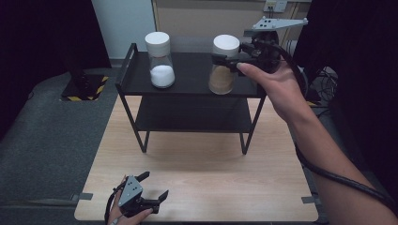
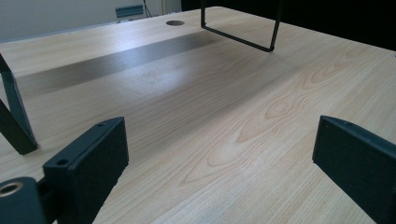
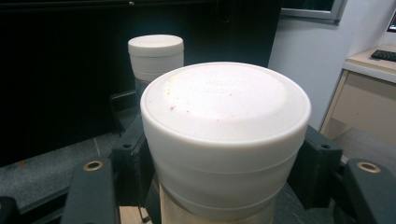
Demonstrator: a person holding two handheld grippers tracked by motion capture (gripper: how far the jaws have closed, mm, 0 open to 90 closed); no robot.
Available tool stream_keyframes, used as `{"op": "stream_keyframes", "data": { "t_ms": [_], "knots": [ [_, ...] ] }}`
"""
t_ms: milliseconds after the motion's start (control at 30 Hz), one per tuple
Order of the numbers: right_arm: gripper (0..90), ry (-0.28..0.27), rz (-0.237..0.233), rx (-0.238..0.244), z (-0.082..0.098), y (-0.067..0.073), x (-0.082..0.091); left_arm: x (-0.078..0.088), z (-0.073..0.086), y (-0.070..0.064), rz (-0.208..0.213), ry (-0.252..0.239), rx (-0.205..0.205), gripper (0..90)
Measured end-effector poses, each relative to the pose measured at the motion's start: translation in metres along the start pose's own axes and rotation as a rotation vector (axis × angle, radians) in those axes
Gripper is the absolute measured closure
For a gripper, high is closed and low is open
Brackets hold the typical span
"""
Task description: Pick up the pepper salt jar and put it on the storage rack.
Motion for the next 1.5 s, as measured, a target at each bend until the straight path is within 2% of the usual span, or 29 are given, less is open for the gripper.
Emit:
{"op": "stream_keyframes", "data": {
  "t_ms": [567,867,1300,1333,1500],
  "knots": [
    [34.8,0.013,0.04,-0.027,0.0,-0.011,-0.012,-0.002,0.001,0.0,0.009,-0.003,0.003,2.8],
    [34.8,0.039,0.067,-0.041,0.002,-0.015,-0.018,-0.002,0.001,0.0,0.005,-0.011,0.003,2.9],
    [34.4,0.043,0.067,-0.058,0.001,-0.016,-0.019,-0.003,0.001,0.0,0.007,-0.008,0.001,2.9],
    [33.9,0.044,0.067,-0.059,0.001,-0.016,-0.02,-0.003,0.001,0.0,0.007,-0.008,0.001,2.9],
    [16.3,0.062,0.072,-0.048,-0.001,-0.013,-0.019,-0.002,0.0,0.0,0.006,-0.011,-0.002,2.9]
  ]
}}
Point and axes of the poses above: each handheld gripper's, and its own axes: x roughly backward along the jaws, z roughly out of its underside, y roughly to its left, the point moved 4 cm from there along -x, roughly forward along the jaws, and after that the axes turned 7 degrees about y, right-handed, at the moved point
